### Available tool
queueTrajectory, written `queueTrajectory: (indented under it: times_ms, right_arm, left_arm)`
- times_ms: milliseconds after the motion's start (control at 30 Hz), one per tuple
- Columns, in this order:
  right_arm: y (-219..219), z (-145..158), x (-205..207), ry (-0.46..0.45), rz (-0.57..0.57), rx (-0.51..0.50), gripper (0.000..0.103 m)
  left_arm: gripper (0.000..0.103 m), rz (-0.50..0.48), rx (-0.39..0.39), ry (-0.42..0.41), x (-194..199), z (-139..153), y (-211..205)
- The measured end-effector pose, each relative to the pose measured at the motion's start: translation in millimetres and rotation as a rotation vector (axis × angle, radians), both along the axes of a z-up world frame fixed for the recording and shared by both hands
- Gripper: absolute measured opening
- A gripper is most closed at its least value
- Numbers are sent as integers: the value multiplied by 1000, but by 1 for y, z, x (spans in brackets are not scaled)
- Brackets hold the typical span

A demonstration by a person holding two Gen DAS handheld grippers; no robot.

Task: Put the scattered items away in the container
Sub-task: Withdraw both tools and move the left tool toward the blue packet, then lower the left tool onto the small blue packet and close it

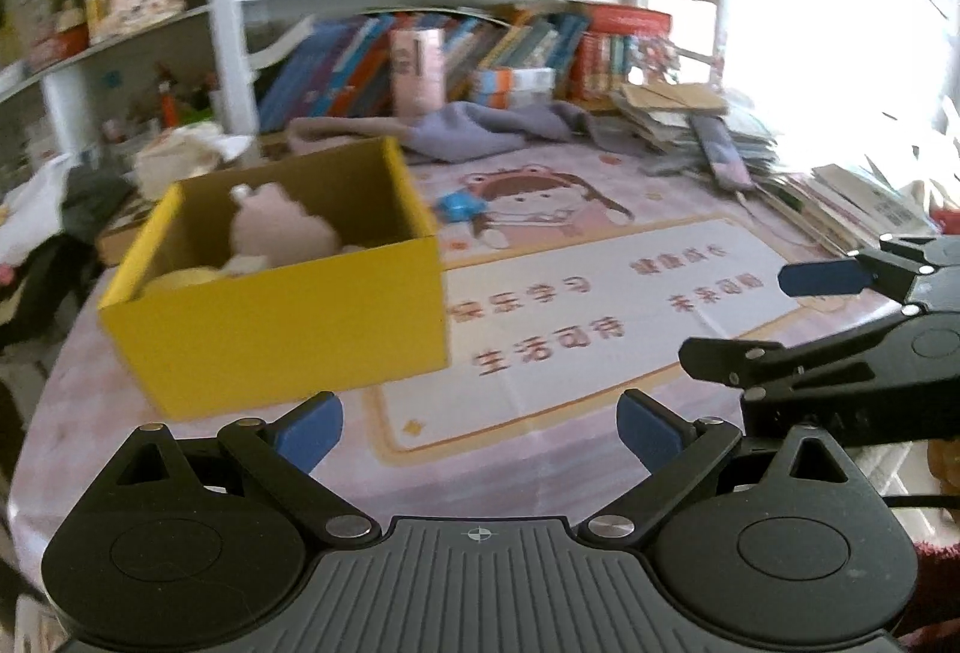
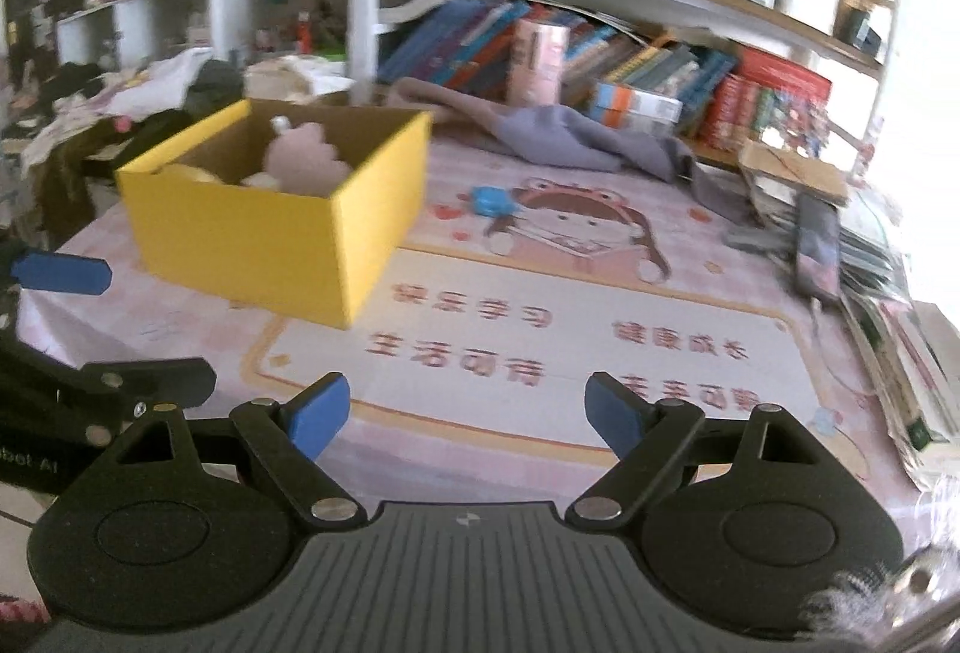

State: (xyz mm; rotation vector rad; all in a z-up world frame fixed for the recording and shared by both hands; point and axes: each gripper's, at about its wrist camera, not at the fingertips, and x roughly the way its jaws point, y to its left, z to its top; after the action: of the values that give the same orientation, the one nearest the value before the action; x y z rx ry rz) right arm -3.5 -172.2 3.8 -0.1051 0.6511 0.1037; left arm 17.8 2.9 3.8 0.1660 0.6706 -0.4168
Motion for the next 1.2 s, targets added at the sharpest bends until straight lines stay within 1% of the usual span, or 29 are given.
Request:
queueTrajectory:
  times_ms: [233,433,633,867,1067,1200]
  right_arm:
    - [-42,-8,17,25,-69,27,85]
    - [-74,-13,47,49,-78,44,85]
    - [-110,-14,87,52,-53,47,85]
    - [-159,-20,134,74,-49,78,85]
    - [-186,-24,168,80,-10,91,85]
    - [-197,-27,187,82,16,103,85]
  left_arm:
    - [99,-88,36,25,23,-9,-46]
    - [99,-93,53,48,50,-13,-79]
    - [99,-51,56,67,87,-17,-116]
    - [99,12,83,61,124,-21,-156]
    - [99,100,84,69,153,-26,-172]
    - [99,140,114,79,172,-32,-180]
